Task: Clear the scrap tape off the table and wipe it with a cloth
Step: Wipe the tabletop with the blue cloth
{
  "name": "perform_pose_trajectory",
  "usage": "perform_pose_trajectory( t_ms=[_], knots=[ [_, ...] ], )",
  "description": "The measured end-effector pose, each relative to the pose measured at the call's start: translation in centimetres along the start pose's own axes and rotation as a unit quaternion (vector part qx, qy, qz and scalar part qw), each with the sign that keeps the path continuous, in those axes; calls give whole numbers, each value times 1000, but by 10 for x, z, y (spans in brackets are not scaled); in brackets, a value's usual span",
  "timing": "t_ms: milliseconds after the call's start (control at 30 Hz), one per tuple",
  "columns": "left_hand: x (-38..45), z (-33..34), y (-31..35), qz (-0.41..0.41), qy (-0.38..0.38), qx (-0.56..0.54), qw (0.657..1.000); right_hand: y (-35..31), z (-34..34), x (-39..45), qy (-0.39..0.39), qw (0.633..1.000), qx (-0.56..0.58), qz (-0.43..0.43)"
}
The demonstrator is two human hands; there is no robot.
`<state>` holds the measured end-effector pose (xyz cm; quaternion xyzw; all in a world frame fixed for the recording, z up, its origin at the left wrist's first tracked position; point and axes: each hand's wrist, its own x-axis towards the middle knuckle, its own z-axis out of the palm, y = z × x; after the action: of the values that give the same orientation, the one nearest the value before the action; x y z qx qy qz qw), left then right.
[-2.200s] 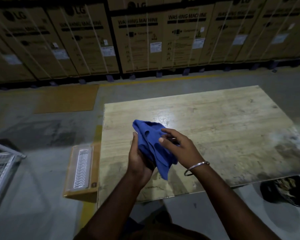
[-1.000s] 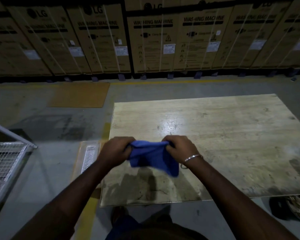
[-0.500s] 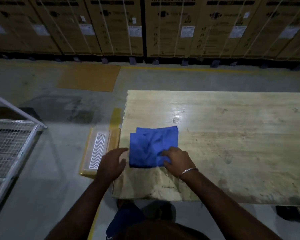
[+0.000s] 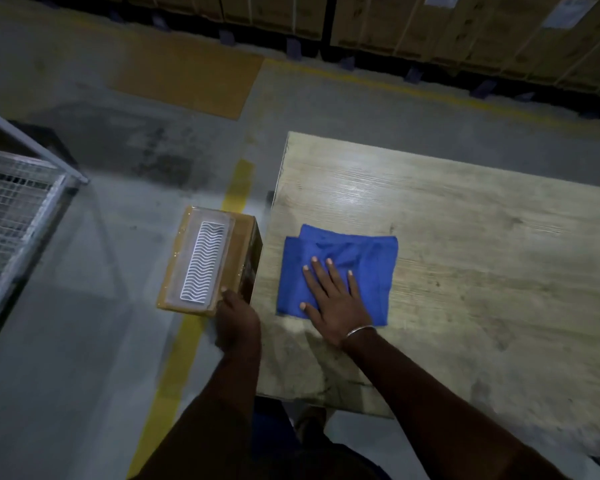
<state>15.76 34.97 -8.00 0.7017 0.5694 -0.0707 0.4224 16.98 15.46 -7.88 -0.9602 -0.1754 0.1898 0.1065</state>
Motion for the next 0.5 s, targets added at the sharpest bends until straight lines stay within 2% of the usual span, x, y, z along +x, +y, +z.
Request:
perform_pose_trajectory(
  t_ms=[67,133,167,233,333,433,467,500],
  knots=[
    [6,7,0,-13,66,0,998,4,-1,17,17,1000,-11,0],
    [14,8,12,23,9,14,1000,8,-8,44,40,999,-17,3],
    [16,12,15,25,25,63,997,11,-13,59,49,999,-20,5],
    [14,18,11,26,40,76,996,17,-25,95,67,997,-25,11],
    [23,18,-15,94,48,130,986,29,-47,156,80,996,-32,12],
    [25,30,-7,72,160,188,966,40,-73,219,85,996,-26,17],
    [26,32,-11,69,167,149,972,42,-80,238,88,996,-25,21],
    [26,31,-18,32,176,121,976,43,-87,253,93,995,-26,25]
  ],
)
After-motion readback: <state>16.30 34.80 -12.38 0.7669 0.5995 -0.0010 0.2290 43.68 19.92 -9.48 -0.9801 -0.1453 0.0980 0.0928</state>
